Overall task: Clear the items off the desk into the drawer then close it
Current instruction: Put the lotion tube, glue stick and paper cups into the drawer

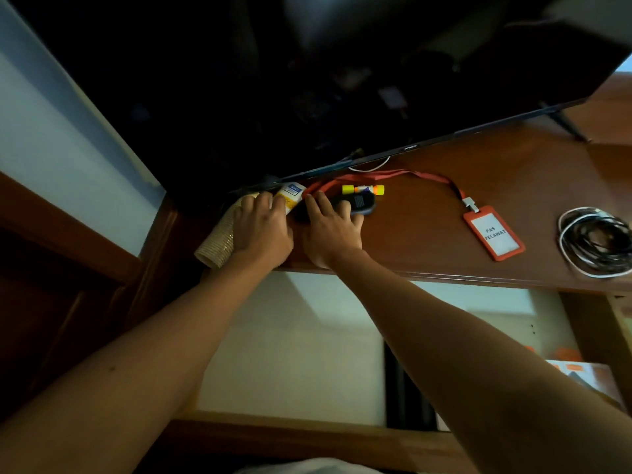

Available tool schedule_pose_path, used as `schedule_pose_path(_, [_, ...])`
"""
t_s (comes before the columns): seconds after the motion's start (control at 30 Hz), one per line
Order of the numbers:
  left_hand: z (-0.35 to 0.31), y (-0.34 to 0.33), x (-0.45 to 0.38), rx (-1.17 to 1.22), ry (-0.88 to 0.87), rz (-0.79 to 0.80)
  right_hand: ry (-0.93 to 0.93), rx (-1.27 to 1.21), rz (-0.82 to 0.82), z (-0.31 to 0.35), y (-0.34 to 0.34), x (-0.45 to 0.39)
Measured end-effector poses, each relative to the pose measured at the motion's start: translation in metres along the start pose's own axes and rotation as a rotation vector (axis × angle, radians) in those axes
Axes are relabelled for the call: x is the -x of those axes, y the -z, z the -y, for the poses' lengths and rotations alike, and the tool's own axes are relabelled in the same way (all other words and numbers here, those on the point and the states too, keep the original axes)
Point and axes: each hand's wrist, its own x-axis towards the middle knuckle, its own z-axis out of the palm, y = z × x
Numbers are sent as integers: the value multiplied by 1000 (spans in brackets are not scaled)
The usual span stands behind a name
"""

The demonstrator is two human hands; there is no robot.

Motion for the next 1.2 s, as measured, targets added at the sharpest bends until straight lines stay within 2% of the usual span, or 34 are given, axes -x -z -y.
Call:
schedule_pose_path(0.1, [0,-5,-8,-88,-19,80,-11,37,26,-2,-3,-1])
schedule_pose_path(0.2, [-2,-11,-11,-123,1,137,-6,29,-19,-4,-5,3])
schedule_pose_path(0.4, [0,-10,-20,-95,9,167,0,35,-79,2,-1,-1])
schedule_pose_path(0.63, [1,-13,-25,-67,40,197,-80,141,9,13,3,-18])
schedule_pose_path(0.77, [1,-12,-26,-38,61,209,-118,65,136,20,-8,-25])
schedule_pose_path(0.97, [2,-10,-19,50,91,191,-209,-36,58,22,7,-14])
schedule_pose_path(1.2, [1,-11,-1,109,93,170,-289,-30,171,19,24,1])
